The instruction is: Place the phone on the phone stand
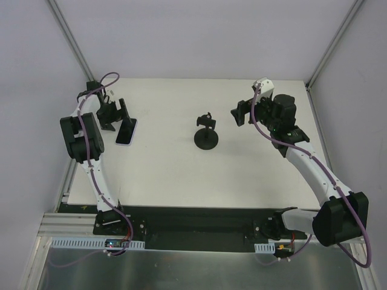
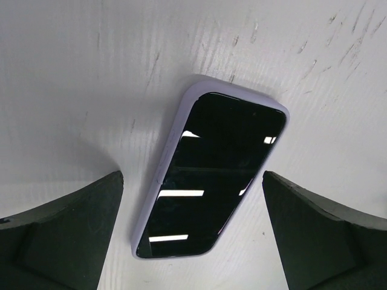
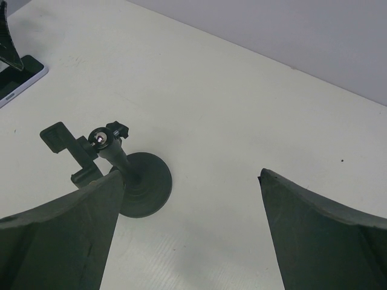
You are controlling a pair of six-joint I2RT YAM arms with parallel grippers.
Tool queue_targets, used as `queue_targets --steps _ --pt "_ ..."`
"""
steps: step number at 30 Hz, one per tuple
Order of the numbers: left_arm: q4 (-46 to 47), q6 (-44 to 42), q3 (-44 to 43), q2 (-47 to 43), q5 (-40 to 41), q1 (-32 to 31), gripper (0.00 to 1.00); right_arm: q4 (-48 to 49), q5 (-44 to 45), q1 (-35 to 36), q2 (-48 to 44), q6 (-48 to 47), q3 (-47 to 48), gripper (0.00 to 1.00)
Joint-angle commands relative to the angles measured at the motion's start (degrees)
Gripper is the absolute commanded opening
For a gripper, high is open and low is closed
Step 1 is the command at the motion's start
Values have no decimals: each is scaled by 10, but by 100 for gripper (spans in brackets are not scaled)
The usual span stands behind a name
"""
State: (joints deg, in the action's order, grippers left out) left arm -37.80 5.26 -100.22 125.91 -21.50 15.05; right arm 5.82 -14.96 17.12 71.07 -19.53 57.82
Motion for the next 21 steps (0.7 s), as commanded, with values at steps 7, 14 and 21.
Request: queue_targets --steps 7,14,21 --pt "-22 -31 25 6 138 -86 99 38 -11 -1 -4 6 0 96" --pt "-25 -34 45 3 180 -123 97 36 -9 -1 -3 7 2 96" --pt "-34 -25 61 -3 199 -141 95 32 -10 0 4 13 9 96"
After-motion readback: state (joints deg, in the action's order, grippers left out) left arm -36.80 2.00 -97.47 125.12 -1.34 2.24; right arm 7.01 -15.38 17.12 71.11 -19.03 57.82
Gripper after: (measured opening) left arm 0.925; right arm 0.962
